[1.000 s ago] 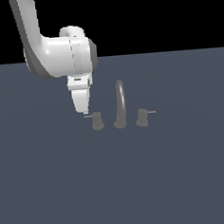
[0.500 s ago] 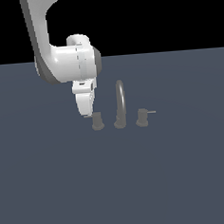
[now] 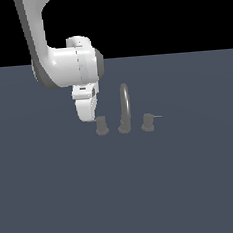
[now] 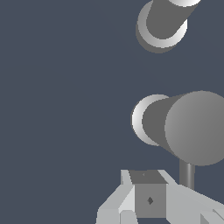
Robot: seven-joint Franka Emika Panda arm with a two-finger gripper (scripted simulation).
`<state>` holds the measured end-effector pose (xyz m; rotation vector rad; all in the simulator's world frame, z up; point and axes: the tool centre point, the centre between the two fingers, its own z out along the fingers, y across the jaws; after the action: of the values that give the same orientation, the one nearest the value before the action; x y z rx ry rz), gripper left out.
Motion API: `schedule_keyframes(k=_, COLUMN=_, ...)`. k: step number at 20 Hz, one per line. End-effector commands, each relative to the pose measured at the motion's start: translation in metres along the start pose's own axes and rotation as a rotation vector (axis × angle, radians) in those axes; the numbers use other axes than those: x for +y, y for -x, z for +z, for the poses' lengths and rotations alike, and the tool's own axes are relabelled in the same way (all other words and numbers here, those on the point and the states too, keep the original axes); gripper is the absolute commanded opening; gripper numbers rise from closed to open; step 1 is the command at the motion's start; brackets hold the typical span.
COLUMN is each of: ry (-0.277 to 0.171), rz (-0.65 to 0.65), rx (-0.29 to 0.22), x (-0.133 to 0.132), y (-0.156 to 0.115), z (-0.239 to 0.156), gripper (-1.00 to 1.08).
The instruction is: Turn on the faucet by rotating a designated handle.
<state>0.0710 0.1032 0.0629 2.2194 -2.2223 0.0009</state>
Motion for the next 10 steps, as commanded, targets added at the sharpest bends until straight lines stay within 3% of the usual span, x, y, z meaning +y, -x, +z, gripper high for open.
schedule_keyframes(k=1, ry=0.000, rz=0.001, rx=-0.001, x=0.007, y=0.004, z=0.000, gripper=-1.00)
schedule_keyframes(k=10, ry=-0.007, rz=0.006, rx=-0.001, x=0.021, y=0.003, z=0.000, gripper=-1.00)
